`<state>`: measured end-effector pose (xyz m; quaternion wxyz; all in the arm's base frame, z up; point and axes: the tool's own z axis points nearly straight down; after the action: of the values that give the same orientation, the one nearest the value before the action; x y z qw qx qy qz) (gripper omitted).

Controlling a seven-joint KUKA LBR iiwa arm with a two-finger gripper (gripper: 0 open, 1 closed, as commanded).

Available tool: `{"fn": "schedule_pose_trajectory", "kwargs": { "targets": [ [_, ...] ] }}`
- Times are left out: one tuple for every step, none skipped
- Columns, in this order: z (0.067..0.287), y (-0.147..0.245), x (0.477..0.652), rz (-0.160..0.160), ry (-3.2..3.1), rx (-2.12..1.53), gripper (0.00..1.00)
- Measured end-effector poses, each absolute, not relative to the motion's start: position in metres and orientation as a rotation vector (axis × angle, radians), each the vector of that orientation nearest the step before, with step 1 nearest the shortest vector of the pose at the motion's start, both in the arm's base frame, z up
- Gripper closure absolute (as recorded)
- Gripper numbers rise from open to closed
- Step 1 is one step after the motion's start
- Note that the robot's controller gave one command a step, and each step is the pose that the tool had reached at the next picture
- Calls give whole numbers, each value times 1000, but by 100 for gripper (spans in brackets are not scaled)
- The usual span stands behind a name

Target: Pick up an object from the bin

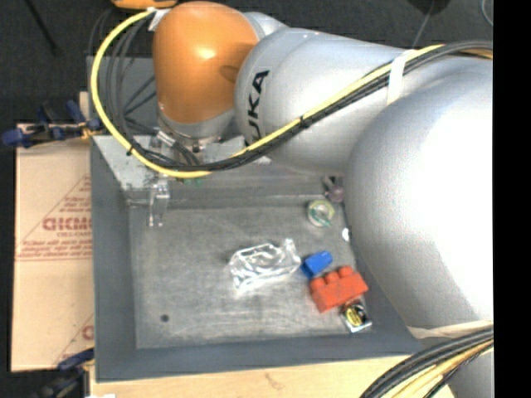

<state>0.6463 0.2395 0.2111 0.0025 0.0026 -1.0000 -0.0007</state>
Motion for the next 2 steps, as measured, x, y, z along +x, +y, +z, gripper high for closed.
{"fn": "schedule_pose_trajectory", "kwargs": {
  "targets": [
    [120, 162, 618, 5, -3132, -136, 0],
    [135, 88, 619, 5, -3143, 107, 0]
  ]
}}
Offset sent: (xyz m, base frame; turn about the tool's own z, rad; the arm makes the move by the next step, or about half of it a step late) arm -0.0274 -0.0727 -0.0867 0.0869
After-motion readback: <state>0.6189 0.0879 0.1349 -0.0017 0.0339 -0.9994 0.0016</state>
